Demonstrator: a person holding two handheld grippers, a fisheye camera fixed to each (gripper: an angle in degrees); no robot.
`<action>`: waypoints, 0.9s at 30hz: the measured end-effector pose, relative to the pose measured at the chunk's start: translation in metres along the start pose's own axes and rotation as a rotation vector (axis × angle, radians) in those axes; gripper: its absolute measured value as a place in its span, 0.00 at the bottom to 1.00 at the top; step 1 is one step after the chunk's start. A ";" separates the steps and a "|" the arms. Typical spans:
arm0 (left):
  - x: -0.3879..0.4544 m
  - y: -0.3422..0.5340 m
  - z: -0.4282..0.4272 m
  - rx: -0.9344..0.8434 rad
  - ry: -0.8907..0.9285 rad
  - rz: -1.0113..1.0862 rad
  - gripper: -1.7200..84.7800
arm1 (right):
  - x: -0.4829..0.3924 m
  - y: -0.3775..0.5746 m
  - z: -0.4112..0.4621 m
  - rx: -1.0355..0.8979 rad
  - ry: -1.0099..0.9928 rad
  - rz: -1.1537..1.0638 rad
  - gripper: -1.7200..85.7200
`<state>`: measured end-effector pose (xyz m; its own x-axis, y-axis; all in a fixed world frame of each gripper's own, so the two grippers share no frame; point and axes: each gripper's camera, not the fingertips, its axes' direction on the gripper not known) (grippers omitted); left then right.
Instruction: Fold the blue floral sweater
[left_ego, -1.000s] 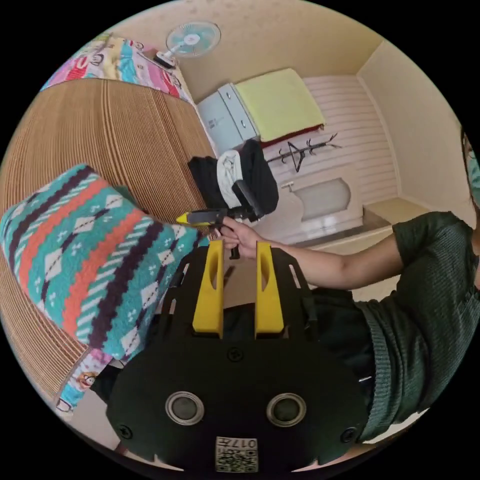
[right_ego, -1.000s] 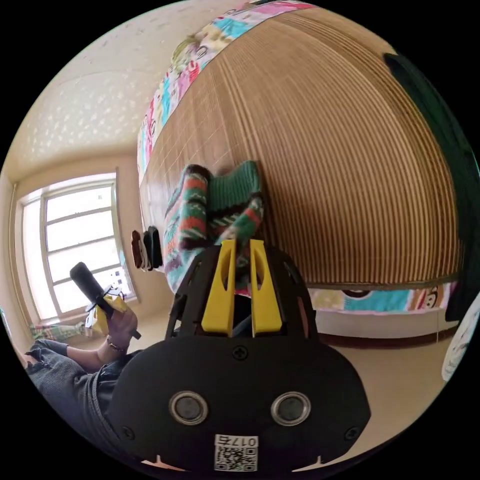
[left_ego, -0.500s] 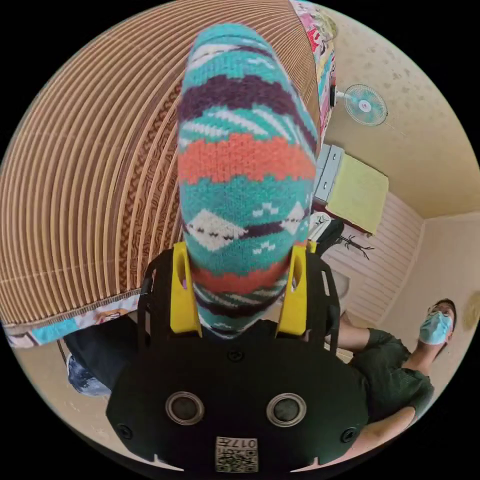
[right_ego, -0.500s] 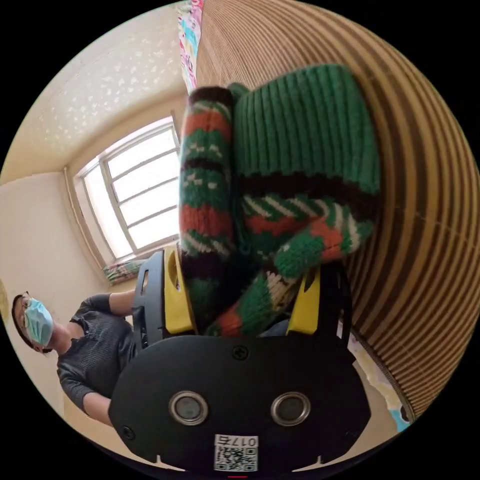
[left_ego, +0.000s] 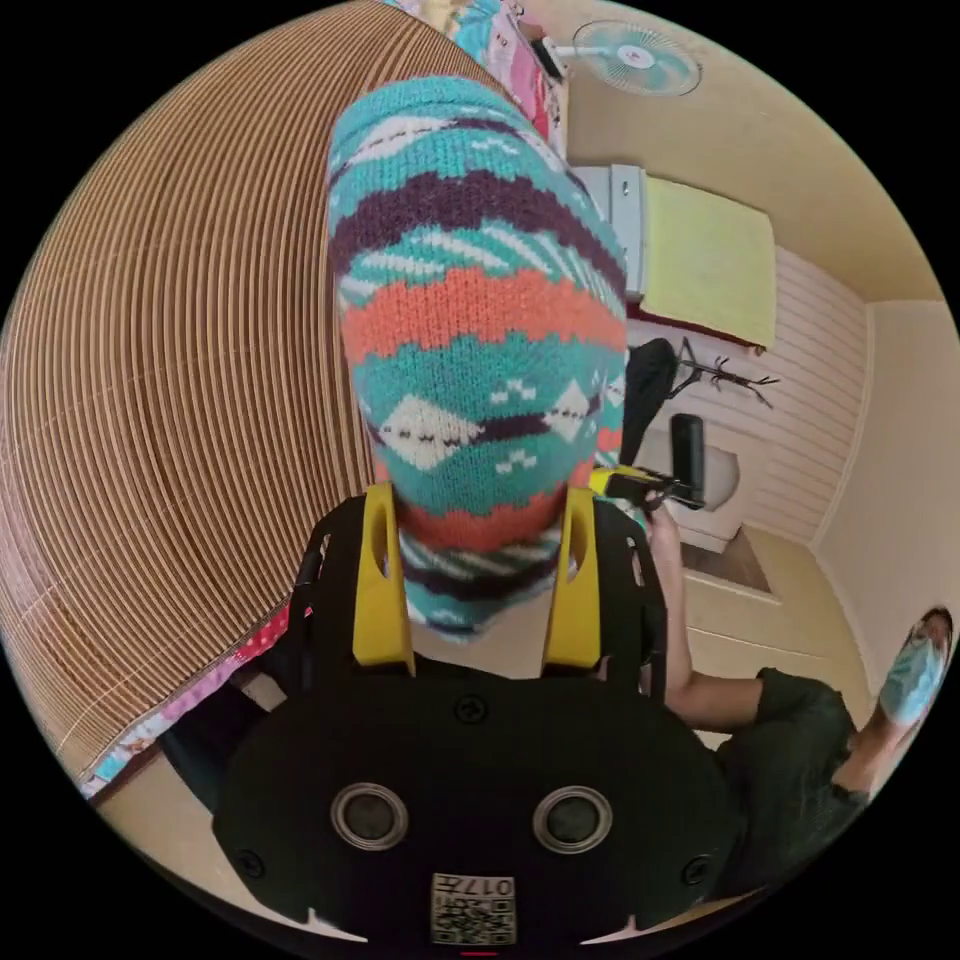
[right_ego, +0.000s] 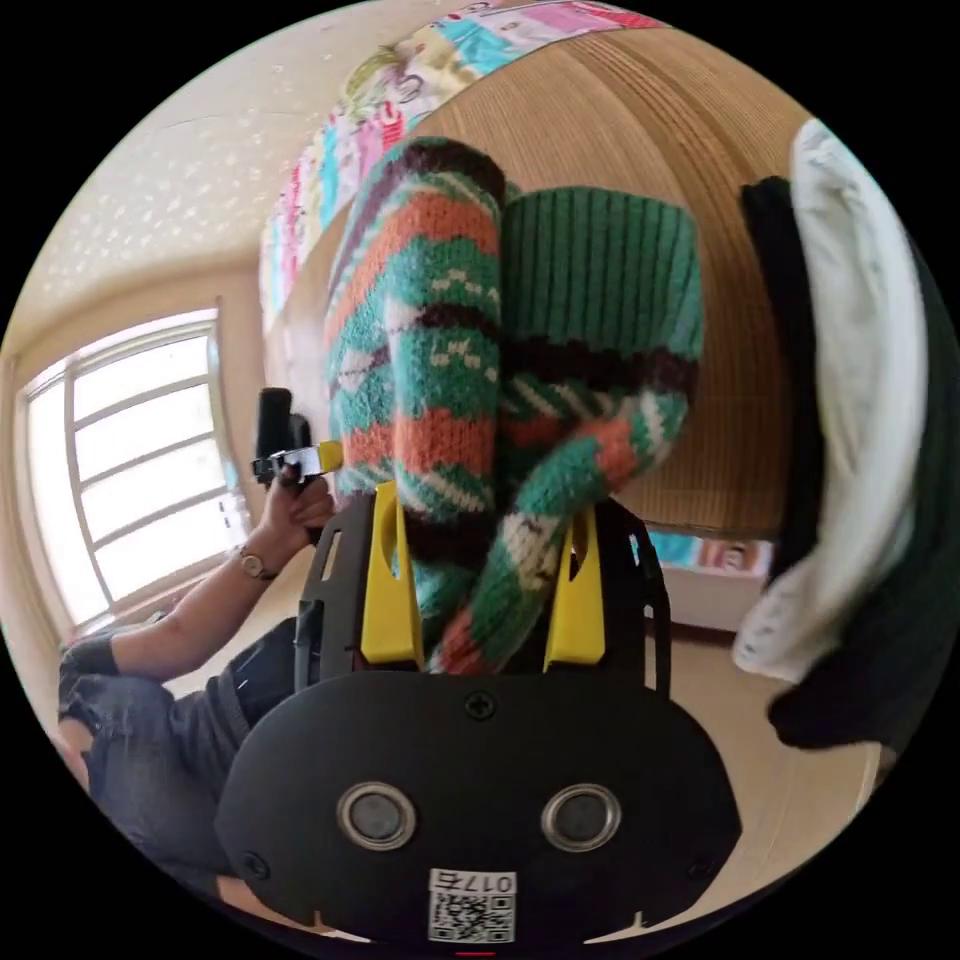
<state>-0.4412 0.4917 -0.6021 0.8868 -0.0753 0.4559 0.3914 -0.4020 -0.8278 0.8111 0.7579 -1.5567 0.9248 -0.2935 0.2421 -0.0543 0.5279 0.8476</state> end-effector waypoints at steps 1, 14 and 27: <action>0.003 -0.003 0.013 -0.085 -0.062 0.009 0.21 | 0.006 0.001 -0.018 0.019 0.190 0.058 0.20; -0.134 0.434 -0.001 -0.606 -0.539 -0.789 0.02 | 0.005 -0.034 0.086 0.001 -0.427 -0.192 0.03; -0.007 0.711 0.067 0.862 -0.269 -0.505 0.01 | -0.081 -0.039 0.137 -0.306 -0.351 -1.032 0.02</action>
<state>-0.1530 0.2671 -1.2162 0.5548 0.1700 0.8144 0.6820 0.4677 -0.5622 0.6872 0.6518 -1.5445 0.3142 -0.8841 -0.3459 0.8128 0.0623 0.5792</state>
